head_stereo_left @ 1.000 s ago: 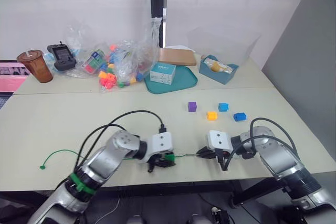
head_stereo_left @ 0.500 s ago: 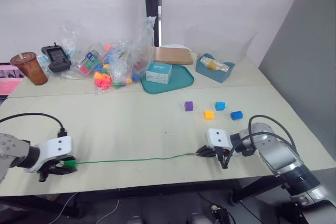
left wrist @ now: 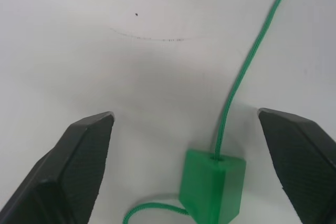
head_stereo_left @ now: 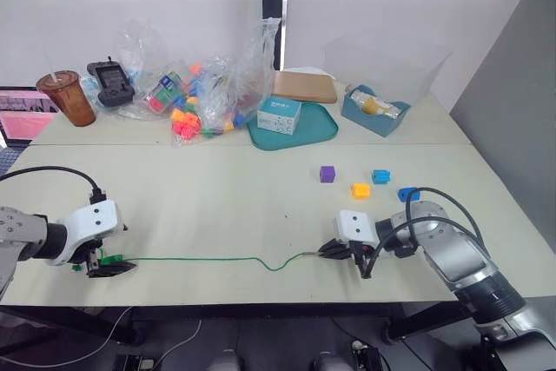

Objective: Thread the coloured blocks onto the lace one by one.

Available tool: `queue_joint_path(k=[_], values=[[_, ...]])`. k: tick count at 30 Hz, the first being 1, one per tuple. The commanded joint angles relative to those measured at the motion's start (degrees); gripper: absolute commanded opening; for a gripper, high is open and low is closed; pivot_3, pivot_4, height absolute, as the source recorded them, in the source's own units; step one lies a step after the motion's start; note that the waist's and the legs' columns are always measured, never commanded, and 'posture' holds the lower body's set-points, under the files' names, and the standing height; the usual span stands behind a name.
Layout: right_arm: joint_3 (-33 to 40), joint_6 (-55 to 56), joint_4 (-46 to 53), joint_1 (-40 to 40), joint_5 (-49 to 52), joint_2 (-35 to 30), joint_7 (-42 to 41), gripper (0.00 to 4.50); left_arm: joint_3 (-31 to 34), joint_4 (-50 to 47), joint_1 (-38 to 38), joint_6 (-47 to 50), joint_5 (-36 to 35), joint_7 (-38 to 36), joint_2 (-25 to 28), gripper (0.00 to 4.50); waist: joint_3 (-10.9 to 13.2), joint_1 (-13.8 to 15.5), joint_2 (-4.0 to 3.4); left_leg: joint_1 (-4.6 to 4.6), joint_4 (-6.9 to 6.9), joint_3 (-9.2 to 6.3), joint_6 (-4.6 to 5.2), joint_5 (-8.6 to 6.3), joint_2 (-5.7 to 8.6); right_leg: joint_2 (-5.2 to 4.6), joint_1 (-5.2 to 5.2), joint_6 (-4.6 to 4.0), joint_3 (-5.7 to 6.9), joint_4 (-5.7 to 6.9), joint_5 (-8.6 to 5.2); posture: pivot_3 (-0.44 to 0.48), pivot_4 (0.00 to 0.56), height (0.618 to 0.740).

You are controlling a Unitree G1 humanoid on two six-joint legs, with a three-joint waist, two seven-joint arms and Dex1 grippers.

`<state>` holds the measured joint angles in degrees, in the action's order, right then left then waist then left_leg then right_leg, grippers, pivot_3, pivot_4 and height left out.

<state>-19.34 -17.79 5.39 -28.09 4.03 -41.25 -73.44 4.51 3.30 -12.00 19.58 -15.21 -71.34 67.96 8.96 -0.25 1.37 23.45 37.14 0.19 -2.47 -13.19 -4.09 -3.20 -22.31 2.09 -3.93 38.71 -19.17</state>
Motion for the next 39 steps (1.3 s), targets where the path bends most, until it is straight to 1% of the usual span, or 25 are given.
queue_joint_path(k=[1, 3, 4, 7, 9, 11, 13, 15, 18, 21, 23, 26, 28, 37, 39], values=[[0.7, -4.9, 6.6, -0.8, 2.3, 1.0, 1.3, 0.0, 1.1, -16.6, -5.7, 12.9, -13.7, -0.4, -3.9, 4.49, 0.1, 0.4, 0.05, 0.08, 0.12, -0.05, -0.03, 0.02, -0.01, 0.0, -0.03, 0.0, 0.04, 0.07, 0.0, 0.0, 0.15, 0.74], [0.1, -6.5, 7.2, -1.4, 1.4, 1.7, 2.6, 0.0, -2.0, -22.3, -5.1, 17.0, -16.1, 1.4, -7.2, 4.49, 0.1, 0.1, 0.04, 0.06, 0.22, -0.01, -0.03, 0.02, 0.03, -0.05, 0.03, 0.02, -0.05, 0.11, 0.0, 0.0, 0.15, 0.74], [-0.4, -7.4, 7.6, -1.5, 1.0, 2.1, 3.3, 0.0, -5.0, -25.5, -4.7, 18.6, -16.9, 2.9, -9.9, 4.49, 0.1, -0.3, 0.04, 0.0, 0.23, 0.0, -0.03, 0.02, 0.06, -0.06, 0.04, 0.02, -0.1, 0.12, 0.0, 0.0, 0.15, 0.74], [-1.1, -9.1, 9.0, -0.9, 0.7, 2.2, 4.4, 0.0, -12.6, -29.4, -4.2, 18.2, -13.8, 8.0, -17.7, 4.49, 0.1, -0.5, 0.04, -0.07, 0.22, -0.04, -0.03, 0.02, 0.08, -0.03, 0.06, 0.03, -0.12, 0.18, -0.01, 0.0, 0.15, 0.74], [-1.4, -9.8, 9.8, -0.5, 0.5, 1.9, 4.8, 0.0, -17.3, -28.0, -5.1, 16.7, -10.2, 11.4, -23.2, 4.49, 0.1, -0.5, 0.09, -0.01, 0.33, -0.08, -0.03, 0.02, 0.07, 0.0, 0.05, 0.03, -0.11, 0.24, -0.01, 0.0, 0.15, 0.74], [-1.8, -10.3, 10.3, 0.0, 0.0, 1.2, 5.3, 0.0, -21.5, -23.7, -7.2, 14.5, -6.6, 15.1, -29.9, 4.49, 0.1, -0.3, 0.1, 0.05, 0.52, -0.16, -0.02, 0.01, 0.08, 0.01, 0.06, 0.03, -0.06, 0.28, 0.0, 0.0, 0.15, 0.74], [-2.3, -10.8, 11.0, 0.5, -0.6, 0.3, 5.6, 0.0, -24.6, -18.6, -9.2, 11.4, -2.6, 17.1, -34.3, 4.49, 0.1, 0.0, 0.11, 0.1, 0.72, -0.21, -0.02, 0.01, 0.13, -0.02, 0.1, 0.07, -0.03, 0.35, 0.02, 0.0, 0.15, 0.74], [-2.6, -11.7, 11.8, 0.8, -0.7, -0.3, 5.7, 0.0, -25.9, -14.4, -10.4, 8.8, 0.0, 17.7, -36.4, 4.49, 0.1, 0.1, 0.11, 0.08, 0.75, -0.21, -0.02, 0.02, 0.19, -0.06, 0.15, 0.15, -0.06, 0.34, 0.08, 0.0, 0.15, 0.74], [-3.0, -12.5, 13.2, 1.5, -1.5, -1.9, 5.8, 0.0, -25.9, -10.0, -12.4, 6.9, 0.8, 17.0, -38.8, 4.49, 0.1, 0.2, 0.11, 0.08, 0.76, -0.22, -0.02, 0.02, 0.19, -0.05, 0.14, 0.16, -0.05, 0.34, 0.08, 0.0, 0.15, 0.74], [-2.9, -13.5, 13.8, 1.5, -1.5, -2.1, 6.3, 0.0, -27.5, -7.7, -13.2, 4.3, 2.8, 15.4, -39.3, 4.49, 0.1, 0.1, 0.11, 0.09, 0.76, -0.22, -0.02, 0.02, 0.2, -0.05, 0.14, 0.16, -0.06, 0.33, 0.08, 0.0, 0.15, 0.74], [-2.9, -14.0, 14.0, 1.5, -1.6, -2.1, 6.6, 0.0, -27.4, -7.0, -13.3, 3.8, 2.7, 15.2, -40.3, 4.49, 0.1, 0.2, 0.1, 0.08, 0.76, -0.22, -0.02, 0.02, 0.19, -0.05, 0.14, 0.16, -0.06, 0.33, 0.08, 0.0, 0.15, 0.74], [-2.9, -14.5, 14.5, 1.5, -1.6, -2.2, 6.7, 0.0, -27.1, -6.8, -13.6, 3.7, 2.3, 14.6, -41.6, 3.69, 0.1, 0.5, 0.11, 0.09, 0.77, -0.22, -0.02, 0.02, 0.21, -0.08, 0.16, 0.16, -0.04, 0.33, 0.08, 0.0, 0.15, 0.74], [-2.8, -14.7, 14.7, 1.7, -1.5, -2.4, 6.8, 0.0, -27.8, -6.6, -13.5, 3.0, 3.2, 14.1, -41.9, 2.96, 0.1, 0.6, 0.11, 0.11, 0.79, -0.22, -0.02, 0.02, 0.22, -0.09, 0.16, 0.17, -0.05, 0.31, 0.08, 0.0, 0.15, 0.74], [-3.0, -14.8, 14.7, 1.6, -1.5, -2.8, 7.0, 0.0, -28.1, -6.4, -12.9, 3.1, 4.2, 13.6, -43.6, 0.02, 0.1, 0.8, 0.11, 0.1, 0.79, -0.21, -0.02, 0.02, 0.22, -0.09, 0.16, 0.17, -0.05, 0.32, 0.08, 0.0, 0.15, 0.74], [-3.1, -14.7, 14.6, 1.5, -1.5, -3.0, 7.0, 0.0, -28.0, -6.5, -12.9, 3.4, 4.1, 13.6, -43.8, 0.02, 0.1, 0.8, 0.11, 0.1, 0.79, -0.21, -0.02, 0.02, 0.22, -0.09, 0.16, 0.17, -0.05, 0.31, 0.08, 0.0, 0.15, 0.74]])
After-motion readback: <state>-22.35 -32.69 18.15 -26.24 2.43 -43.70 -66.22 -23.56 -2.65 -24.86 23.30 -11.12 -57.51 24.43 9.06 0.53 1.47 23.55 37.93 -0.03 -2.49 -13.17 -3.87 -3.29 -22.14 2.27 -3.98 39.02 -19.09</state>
